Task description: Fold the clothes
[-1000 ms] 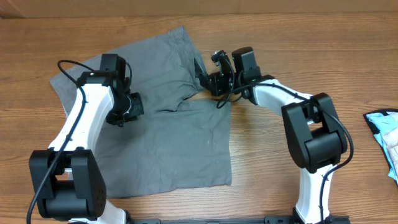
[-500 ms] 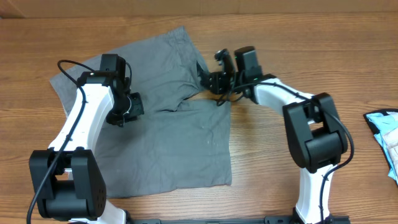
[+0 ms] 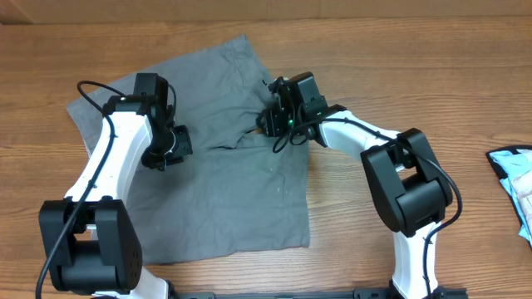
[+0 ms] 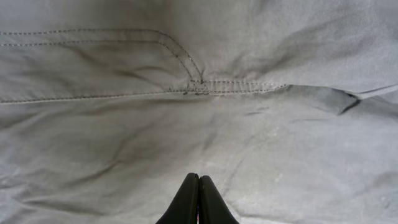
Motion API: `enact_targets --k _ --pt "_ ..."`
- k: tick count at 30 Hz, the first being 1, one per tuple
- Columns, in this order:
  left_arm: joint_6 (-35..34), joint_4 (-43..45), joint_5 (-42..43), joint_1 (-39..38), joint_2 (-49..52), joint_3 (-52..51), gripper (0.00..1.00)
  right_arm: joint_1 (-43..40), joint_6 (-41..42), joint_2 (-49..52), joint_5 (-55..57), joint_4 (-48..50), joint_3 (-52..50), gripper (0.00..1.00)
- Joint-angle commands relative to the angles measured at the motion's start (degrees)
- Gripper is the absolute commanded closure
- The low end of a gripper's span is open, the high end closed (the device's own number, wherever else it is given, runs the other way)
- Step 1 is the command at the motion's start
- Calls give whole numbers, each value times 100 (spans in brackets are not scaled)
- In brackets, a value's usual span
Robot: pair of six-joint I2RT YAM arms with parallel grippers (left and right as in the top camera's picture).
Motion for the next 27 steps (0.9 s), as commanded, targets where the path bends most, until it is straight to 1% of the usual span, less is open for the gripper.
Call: enact_targets --k 1,4,8,10,13,15,17,20,22,25,27 --pt "44 -9 94 -42 -7 101 96 -94 -59 20 315 -20 68 41" --pt "48 -9 94 -42 -7 101 96 -225 -343 -155 -61 -306 127 36" --pt "48 -2 94 -42 -7 101 96 -490 -424 -599 -61 -1237 455 35" --pt "48 13 92 -42 -7 101 96 -634 -424 -782 -57 -1714 750 32" --pt "57 20 92 -42 -7 101 96 -826 -376 -859 -46 -2625 1478 32" --pt "72 24 90 -42 -7 101 96 -876 -385 -850 -2 -3042 1862 32" --pt "72 50 90 -42 -7 101 96 -879 -380 -850 179 -3058 2024 32" --pt "70 105 90 -42 -7 101 96 -872 -380 -767 240 -2806 2028 26" --pt "70 118 92 -42 -7 101 95 -868 -350 -601 221 -2634 2028 24" --pt "70 116 92 -42 -7 101 95 -868 -225 -243 28 -2385 2028 24" --pt "70 116 92 -42 -7 101 95 -844 -232 -33 -92 -2162 2028 21"
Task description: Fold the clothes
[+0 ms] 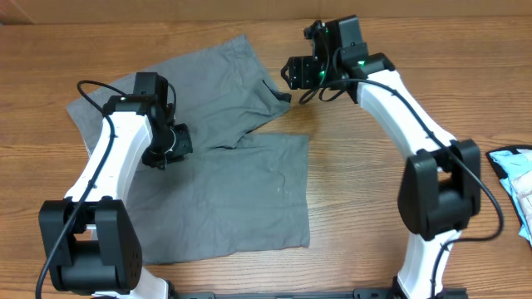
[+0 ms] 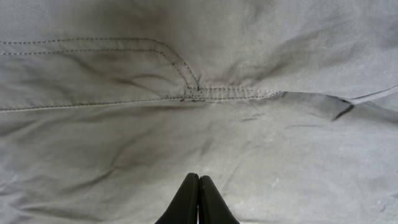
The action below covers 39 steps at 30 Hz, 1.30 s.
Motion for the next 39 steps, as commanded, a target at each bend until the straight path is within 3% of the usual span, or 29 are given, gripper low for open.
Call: enact_targets --k 1,5,23,30,33,39 --pt "70 7 70 -42 -7 101 95 42 52 505 -205 260 35 20" --pt "70 0 72 -44 -7 101 95 76 57 614 -284 603 35 18" --pt "68 2 114 -44 -7 101 95 514 55 1117 -586 315 33 17" --pt "68 2 114 -44 -7 101 95 715 55 1222 -581 313 33 22" --pt "70 -17 114 -44 -7 101 95 713 -190 1222 -466 345 33 29" --pt "70 -37 114 -44 -7 101 95 706 -874 1200 55 380 57 24"
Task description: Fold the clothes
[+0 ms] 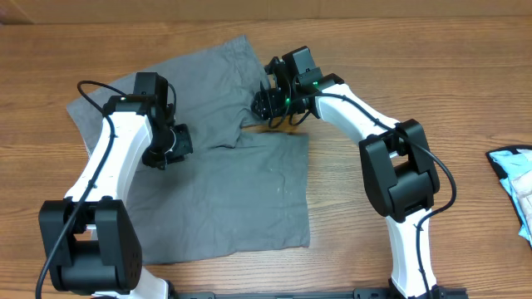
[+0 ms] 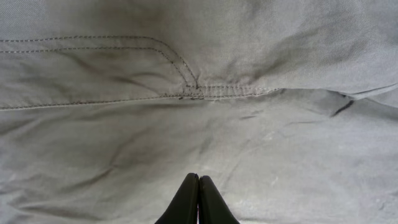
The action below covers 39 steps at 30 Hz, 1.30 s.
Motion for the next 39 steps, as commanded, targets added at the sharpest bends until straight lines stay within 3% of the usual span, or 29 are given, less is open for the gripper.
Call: enact_targets --k 1,20,25,29,39 --pt "70 -20 92 -44 -7 101 95 -15 -509 55 313 -2 87 23" --pt "70 92 90 -44 -7 101 92 4 -461 -267 -352 -304 404 30" --pt "70 90 90 -44 -4 101 92 28 -463 -254 -297 -334 400 29" --pt "72 81 92 -44 -7 101 93 22 -496 -286 380 -203 407 24" --pt "96 94 92 -44 -4 101 92 -2 -505 -396 291 -190 407 23"
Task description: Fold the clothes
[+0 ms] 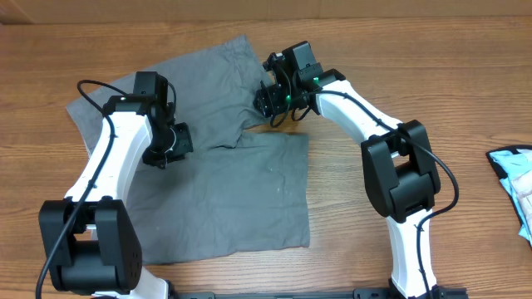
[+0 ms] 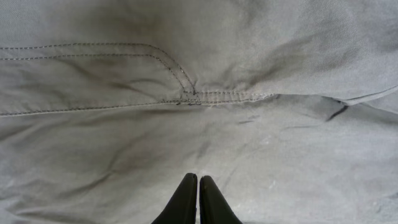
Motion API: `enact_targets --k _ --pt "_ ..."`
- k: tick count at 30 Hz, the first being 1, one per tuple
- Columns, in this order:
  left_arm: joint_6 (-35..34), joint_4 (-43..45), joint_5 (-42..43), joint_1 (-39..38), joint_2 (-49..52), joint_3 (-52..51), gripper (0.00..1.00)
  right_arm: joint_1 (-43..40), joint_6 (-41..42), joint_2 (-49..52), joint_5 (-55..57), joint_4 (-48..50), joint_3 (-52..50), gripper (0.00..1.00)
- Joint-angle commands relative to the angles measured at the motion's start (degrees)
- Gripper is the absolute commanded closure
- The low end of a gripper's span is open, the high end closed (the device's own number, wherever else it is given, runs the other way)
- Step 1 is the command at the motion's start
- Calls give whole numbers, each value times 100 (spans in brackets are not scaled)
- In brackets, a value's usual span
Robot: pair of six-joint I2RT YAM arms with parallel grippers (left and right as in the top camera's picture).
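Grey shorts lie flat on the wooden table, the two legs pointing right with a wedge of bare wood between them. My left gripper is shut, its tips resting on the grey fabric just below the stitched crotch seam. Nothing shows between its fingers. My right gripper sits low over the hem corner of the far leg. Its fingers are hidden from above, so its state and whether it holds the hem cannot be told.
A light blue garment lies at the table's right edge. The right arm's base stands right of the shorts, and the left arm's base is at the front left.
My right gripper has shifted slightly toward the far side at the far leg's hem corner. The left gripper stays shut on the same spot, and the shorts lie much as before.
At first my right gripper was over the crotch area, with the far leg overlapping the near one. Then it was off the cloth beyond the far edge, and the legs lay apart. After that it was back at the far leg's hem, where it remains. The left gripper stayed shut throughout.
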Motion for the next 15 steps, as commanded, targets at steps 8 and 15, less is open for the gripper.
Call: enact_targets --k 8,15 --pt "94 13 70 -44 -4 101 92 -7 -50 -361 133 203 173 20" --pt "109 66 70 -44 -4 101 92 70 -39 -358 -136 -116 168 20"
